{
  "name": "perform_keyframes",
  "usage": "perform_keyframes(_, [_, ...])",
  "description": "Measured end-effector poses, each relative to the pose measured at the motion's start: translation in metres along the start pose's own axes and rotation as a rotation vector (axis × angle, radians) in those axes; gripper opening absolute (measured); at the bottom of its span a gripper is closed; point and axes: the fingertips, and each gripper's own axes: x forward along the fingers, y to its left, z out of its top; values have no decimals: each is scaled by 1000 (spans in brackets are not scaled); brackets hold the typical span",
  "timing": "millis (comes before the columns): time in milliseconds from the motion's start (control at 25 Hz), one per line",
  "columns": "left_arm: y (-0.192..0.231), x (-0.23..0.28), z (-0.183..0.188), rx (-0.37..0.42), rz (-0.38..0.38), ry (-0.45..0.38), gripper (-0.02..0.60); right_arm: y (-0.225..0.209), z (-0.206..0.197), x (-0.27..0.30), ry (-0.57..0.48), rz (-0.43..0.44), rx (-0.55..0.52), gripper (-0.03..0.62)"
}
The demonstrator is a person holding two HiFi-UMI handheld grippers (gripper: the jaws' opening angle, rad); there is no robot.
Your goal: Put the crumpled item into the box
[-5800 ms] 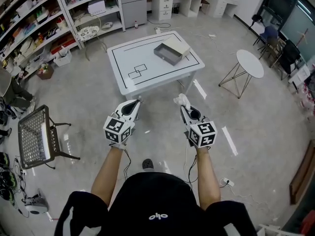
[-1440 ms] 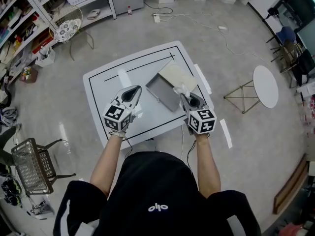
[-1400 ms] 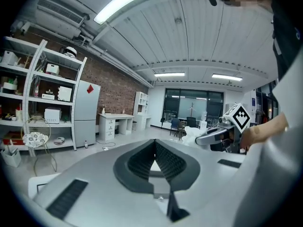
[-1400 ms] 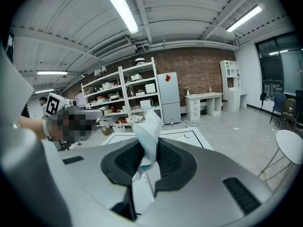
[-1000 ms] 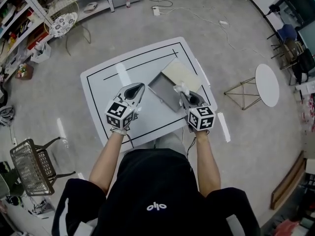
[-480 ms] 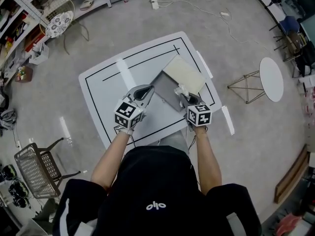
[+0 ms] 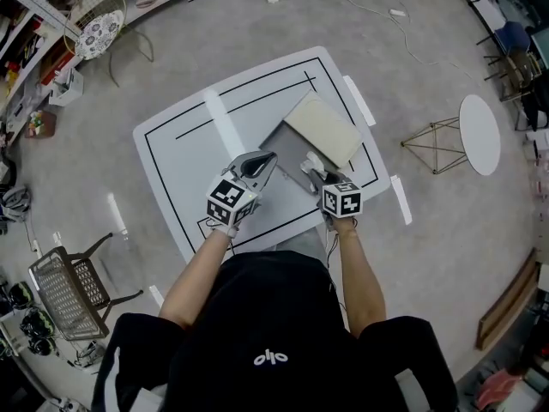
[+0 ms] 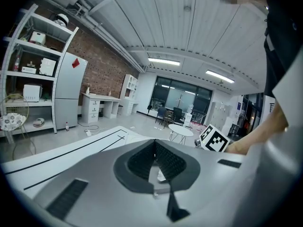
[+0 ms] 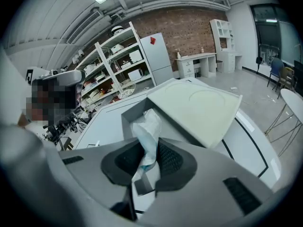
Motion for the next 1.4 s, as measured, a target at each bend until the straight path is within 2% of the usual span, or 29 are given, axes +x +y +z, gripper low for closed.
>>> perform_keyframes(440, [-3, 10, -14, -9, -17, 33, 8, -5, -16, 18, 55, -3, 19, 77])
perform_keyframes(600, [-3, 10, -14, -8, -14, 31, 8, -3, -13, 20, 58, 9, 24, 123])
perform_keyframes(840, [-6, 3, -12, -6, -2, 19, 8, -6, -10, 14, 56, -17, -5, 189])
perform_keyframes(1120, [-13, -5, -9, 3, 6, 1, 8, -19, -2, -8, -1, -82, -7, 201])
perform_keyframes(1400, [-28, -13, -5, 7, 14, -24, 8, -18, 21, -45, -111, -116, -16, 201])
